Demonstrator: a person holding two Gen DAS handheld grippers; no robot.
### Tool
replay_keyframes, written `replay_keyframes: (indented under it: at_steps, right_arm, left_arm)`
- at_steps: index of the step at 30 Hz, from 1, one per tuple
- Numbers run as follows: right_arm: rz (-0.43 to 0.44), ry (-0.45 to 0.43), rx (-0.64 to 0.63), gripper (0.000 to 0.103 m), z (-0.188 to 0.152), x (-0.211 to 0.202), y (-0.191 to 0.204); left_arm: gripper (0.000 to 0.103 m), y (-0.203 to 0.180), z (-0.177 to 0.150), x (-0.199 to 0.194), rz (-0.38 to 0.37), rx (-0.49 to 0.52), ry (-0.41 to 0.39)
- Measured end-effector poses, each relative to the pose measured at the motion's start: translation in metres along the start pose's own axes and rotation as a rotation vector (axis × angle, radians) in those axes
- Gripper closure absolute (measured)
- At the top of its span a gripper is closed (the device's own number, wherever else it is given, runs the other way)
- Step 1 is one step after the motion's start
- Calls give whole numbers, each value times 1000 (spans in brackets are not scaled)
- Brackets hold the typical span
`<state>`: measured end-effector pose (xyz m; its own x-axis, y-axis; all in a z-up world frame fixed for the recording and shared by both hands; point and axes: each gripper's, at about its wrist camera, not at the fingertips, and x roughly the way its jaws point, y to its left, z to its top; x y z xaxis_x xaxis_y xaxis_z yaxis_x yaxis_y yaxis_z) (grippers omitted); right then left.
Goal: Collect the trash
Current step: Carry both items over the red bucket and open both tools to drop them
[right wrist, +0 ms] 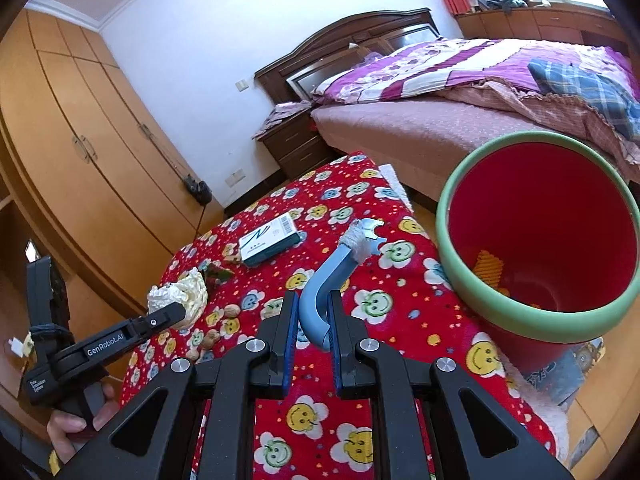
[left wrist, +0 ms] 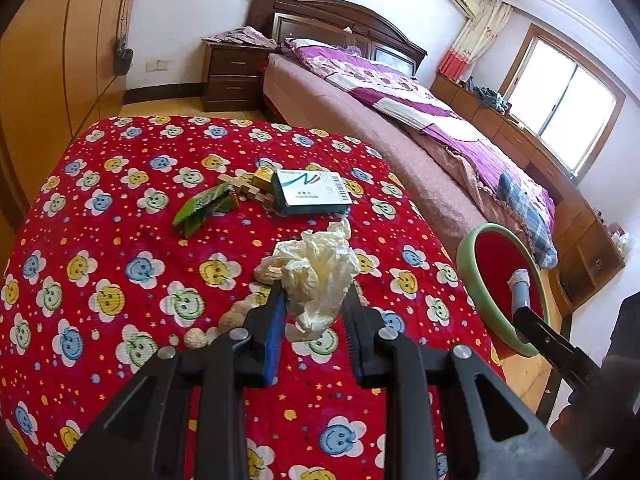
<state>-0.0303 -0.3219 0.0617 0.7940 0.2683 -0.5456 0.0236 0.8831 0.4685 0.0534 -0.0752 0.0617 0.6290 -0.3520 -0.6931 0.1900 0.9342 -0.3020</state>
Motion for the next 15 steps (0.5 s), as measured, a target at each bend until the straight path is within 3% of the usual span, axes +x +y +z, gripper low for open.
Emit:
replay_keyframes:
  at_steps: [15]
  right_arm:
    - [-43,-40,83,89,4,-17,-37]
  left_arm:
    - [76,-38,0,20,-40,72,30]
